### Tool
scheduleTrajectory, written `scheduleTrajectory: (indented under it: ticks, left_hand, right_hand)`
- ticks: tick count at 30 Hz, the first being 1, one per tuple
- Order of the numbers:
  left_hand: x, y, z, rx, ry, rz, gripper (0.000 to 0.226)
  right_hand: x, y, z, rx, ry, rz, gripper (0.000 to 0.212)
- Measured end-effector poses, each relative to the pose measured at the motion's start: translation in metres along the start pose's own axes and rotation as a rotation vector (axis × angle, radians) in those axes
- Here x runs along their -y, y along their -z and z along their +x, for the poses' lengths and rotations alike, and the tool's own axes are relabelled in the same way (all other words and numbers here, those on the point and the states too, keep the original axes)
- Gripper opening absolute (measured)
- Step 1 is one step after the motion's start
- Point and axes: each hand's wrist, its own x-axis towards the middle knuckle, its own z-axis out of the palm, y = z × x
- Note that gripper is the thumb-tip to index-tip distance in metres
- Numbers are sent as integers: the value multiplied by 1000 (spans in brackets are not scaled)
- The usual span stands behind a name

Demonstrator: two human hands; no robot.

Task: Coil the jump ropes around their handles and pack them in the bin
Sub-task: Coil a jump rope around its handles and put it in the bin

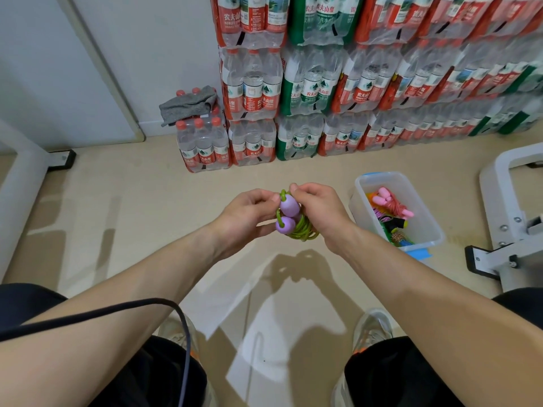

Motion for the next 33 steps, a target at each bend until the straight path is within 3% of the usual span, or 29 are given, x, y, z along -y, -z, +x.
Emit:
scheduleTrajectory:
  ticks: [5, 10, 16, 20, 24, 28, 33]
  left_hand:
    - [-2, -4, 0, 60, 4, 129, 18]
    - [-10, 1, -1, 100, 37, 76, 25]
    - [-17, 10, 0, 108, 50, 74, 67]
    - [-21, 15, -1, 148, 47, 113, 60]
    - [-18, 17, 0, 212, 81, 120, 51]
    - [-22, 19, -1, 274, 105, 110, 29]
    - [-29, 19, -4, 249, 138, 175, 37]
  right_hand:
    - [-3, 1, -3, -39, 2, -22, 37]
    - [2, 3, -5, -170, 57, -19, 18]
    - [-4, 7, -4, -264, 153, -83, 6]
    - [-5, 14, 3, -67, 122, -80, 9]
    - [1, 19, 5, 111, 226, -179, 22]
    - [6, 19, -2, 438, -1, 26, 47]
    - [10, 18, -13, 589, -20, -104, 57]
